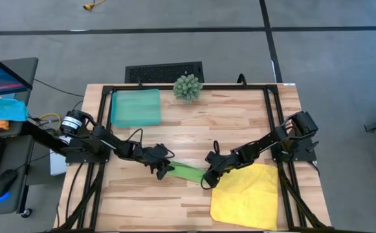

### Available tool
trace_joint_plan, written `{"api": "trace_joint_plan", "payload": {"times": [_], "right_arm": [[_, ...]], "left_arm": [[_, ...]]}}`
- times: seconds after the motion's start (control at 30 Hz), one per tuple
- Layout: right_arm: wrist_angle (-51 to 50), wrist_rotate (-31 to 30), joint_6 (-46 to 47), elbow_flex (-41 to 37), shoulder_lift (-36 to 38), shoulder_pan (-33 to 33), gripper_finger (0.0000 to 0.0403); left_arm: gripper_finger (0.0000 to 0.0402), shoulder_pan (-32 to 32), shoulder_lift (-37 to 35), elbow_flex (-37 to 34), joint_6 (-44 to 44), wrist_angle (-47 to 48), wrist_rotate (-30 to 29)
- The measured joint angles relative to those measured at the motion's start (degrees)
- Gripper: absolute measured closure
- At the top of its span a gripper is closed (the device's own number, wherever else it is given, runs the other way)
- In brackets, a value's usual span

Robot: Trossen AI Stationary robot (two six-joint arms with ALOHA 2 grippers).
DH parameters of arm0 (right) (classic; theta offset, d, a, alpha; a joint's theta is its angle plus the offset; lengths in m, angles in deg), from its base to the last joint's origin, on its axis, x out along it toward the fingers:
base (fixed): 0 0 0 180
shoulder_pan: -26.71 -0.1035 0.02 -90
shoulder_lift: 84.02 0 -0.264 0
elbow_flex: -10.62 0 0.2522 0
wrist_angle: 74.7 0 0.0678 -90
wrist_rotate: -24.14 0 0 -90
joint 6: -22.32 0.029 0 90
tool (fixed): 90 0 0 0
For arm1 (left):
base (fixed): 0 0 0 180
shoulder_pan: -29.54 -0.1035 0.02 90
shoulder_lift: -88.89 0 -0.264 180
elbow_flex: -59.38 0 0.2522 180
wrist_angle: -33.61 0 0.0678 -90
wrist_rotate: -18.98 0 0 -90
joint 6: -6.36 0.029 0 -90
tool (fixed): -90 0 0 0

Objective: Roll microfiber towels into tight, uniform cylinder then place into a basket
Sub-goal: Put the rolled green towel into the green bin

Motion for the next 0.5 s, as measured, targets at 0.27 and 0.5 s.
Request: {"api": "trace_joint_plan", "payload": {"times": [0.27,0.5], "right_arm": [[-1.02,-1.5,-3.14,2.02,-0.2,0.76,0.0386],[-3.41,-1.91,-9.14,6.51,-0.41,3.5,0.0388]], "left_arm": [[0.0384,0.12,-1.92,-0.04,1.08,1.23,0.61],[0.0391,0.01,-9.89,-0.04,4.19,10.93,-1.21]]}}
